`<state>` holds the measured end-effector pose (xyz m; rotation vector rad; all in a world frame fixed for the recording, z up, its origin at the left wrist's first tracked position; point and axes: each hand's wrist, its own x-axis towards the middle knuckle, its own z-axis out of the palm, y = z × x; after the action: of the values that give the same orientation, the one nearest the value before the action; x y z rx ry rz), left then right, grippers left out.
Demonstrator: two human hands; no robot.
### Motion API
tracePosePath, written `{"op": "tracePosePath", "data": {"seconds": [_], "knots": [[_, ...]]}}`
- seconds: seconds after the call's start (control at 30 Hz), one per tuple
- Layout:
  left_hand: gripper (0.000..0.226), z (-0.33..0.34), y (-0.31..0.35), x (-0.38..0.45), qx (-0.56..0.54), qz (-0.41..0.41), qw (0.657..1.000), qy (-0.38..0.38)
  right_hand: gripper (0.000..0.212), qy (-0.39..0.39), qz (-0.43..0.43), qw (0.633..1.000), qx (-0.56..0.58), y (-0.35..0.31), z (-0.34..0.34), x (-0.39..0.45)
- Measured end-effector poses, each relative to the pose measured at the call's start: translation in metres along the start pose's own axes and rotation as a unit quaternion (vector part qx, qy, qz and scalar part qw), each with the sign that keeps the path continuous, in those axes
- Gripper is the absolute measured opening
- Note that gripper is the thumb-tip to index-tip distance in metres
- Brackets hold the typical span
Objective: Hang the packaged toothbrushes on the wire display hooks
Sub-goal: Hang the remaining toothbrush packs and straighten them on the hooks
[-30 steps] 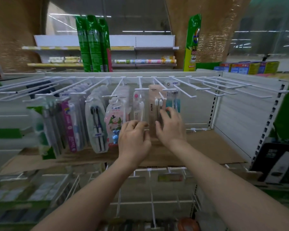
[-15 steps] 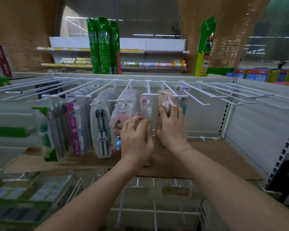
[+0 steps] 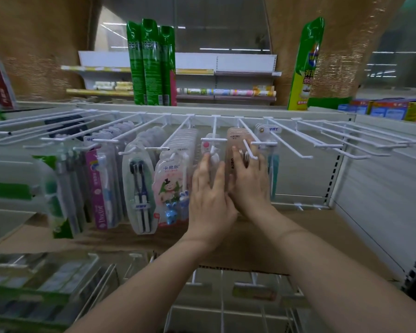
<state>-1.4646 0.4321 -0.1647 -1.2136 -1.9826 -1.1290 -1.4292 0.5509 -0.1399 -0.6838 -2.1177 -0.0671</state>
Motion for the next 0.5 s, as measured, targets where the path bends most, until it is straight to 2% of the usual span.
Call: {"op": "tracePosePath", "data": {"seconds": [0.27, 0.5], "knots": [[0.093, 0.013, -0.003, 0.026, -0.056, -0.069, 0.995, -0.041, 0.065, 0.037, -0.026, 0.999, -0.002, 0.011, 0.018, 0.014], [0.093, 0.032, -0.007, 0.049, -0.037, -0.103, 0.993, -0.05, 0.061, 0.017, -0.012, 0.999, 0.024, 0.015, 0.025, 0.027]]}}
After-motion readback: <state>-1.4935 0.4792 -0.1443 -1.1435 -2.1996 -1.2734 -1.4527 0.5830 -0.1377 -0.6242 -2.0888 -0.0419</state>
